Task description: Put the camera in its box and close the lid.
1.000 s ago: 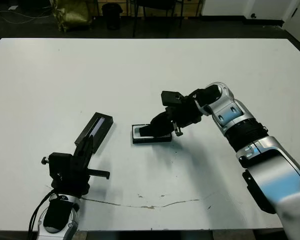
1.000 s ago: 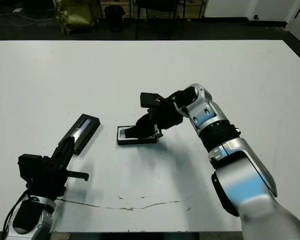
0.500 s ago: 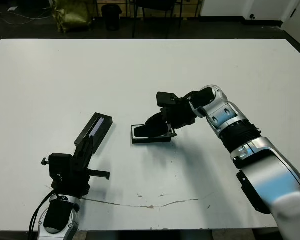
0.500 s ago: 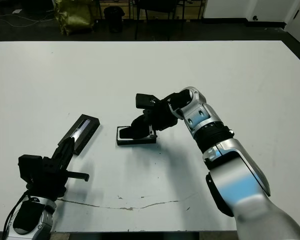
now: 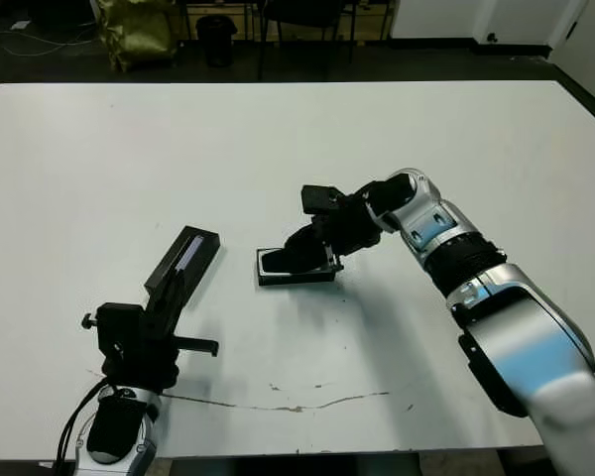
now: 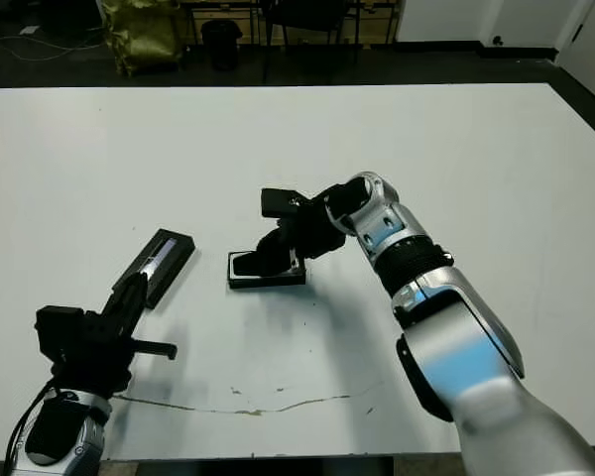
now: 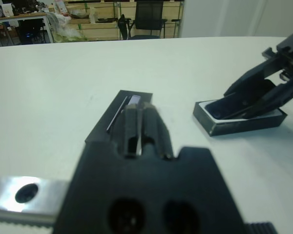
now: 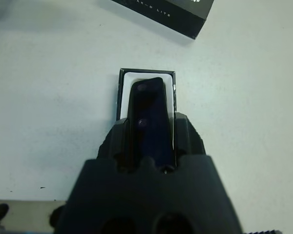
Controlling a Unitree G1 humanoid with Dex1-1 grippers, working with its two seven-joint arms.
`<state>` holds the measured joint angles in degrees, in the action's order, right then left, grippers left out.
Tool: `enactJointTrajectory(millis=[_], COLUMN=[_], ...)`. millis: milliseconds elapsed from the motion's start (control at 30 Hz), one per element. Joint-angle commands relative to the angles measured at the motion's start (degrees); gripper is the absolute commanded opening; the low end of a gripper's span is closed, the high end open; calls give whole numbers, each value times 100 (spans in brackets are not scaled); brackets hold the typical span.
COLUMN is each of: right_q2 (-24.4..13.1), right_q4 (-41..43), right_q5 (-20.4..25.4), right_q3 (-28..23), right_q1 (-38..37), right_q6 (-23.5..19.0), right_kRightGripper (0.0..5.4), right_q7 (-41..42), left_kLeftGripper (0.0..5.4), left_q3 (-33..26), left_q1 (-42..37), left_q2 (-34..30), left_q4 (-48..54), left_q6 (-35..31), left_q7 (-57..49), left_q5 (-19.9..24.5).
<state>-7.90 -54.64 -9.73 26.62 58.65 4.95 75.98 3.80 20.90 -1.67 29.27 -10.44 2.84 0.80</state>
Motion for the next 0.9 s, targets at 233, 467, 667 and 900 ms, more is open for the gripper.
enactJointTrajectory(millis=[233, 467, 667, 900], right_q2=[193, 98, 0, -271], right_q4=[-250, -384, -314, 268], right_q5=[-83, -48, 79, 509], right_q3=[61, -37, -243, -770], right_q1=[-143, -74, 8, 202], right_q6=[270, 702, 442, -137], right_kRightGripper=[291, 432, 539, 539], right_q7=[143, 218, 398, 487], left_kLeftGripper=[0, 0, 0, 0], left_q3=[-7, -35, -12, 0], left_q1=[98, 84, 95, 103], left_q2=[1, -16, -23, 24], left_q4=[-63, -125, -120, -106], left_q6=[-150, -64, -46, -76], left_q7=[-44, -1, -32, -77], left_q5=[-9, 63, 4, 2])
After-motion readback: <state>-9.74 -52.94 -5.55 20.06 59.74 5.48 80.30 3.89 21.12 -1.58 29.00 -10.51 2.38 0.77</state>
